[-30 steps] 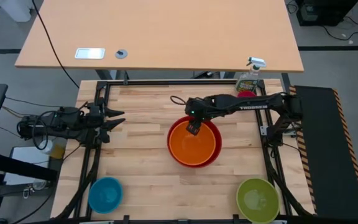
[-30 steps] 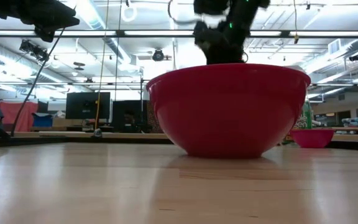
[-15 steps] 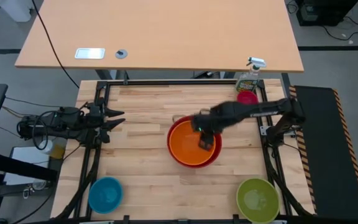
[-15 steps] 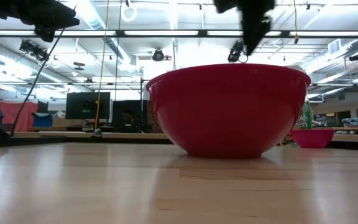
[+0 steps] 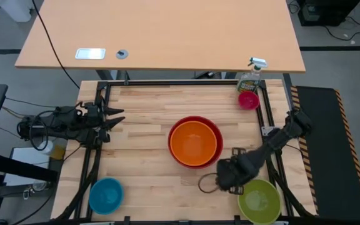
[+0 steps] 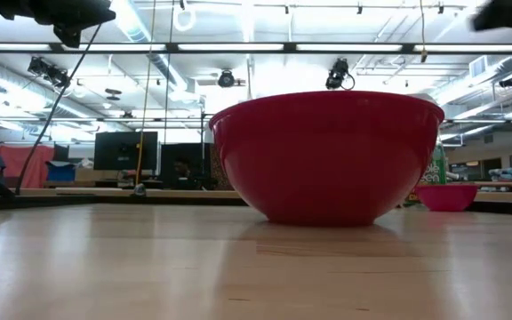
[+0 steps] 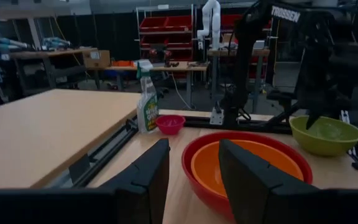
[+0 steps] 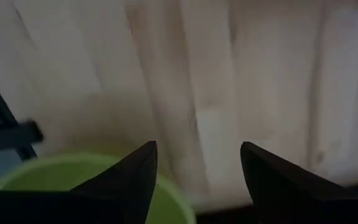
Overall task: Nest bowls inside each other
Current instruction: Stack the green bowl on the orange bowl
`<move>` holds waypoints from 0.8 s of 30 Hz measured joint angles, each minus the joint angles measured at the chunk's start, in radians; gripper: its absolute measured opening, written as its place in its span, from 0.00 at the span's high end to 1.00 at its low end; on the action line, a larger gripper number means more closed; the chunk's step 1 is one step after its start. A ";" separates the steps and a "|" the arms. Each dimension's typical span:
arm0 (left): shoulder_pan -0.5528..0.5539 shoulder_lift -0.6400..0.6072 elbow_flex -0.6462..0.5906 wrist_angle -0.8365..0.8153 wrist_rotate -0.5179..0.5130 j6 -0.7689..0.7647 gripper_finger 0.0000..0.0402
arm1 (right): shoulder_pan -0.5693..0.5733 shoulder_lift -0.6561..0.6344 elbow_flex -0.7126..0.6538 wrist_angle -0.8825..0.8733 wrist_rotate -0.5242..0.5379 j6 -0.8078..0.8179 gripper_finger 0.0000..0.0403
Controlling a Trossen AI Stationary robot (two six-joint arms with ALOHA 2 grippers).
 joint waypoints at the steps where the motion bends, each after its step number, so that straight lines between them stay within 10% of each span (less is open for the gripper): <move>1: 0.000 0.000 0.000 0.000 0.000 0.009 0.65 | 0.015 0.000 -0.018 0.000 -0.020 0.029 0.41; 24: 0.000 0.000 0.000 0.080 0.000 0.080 0.65 | 0.202 0.003 -0.213 0.090 -0.141 0.114 0.42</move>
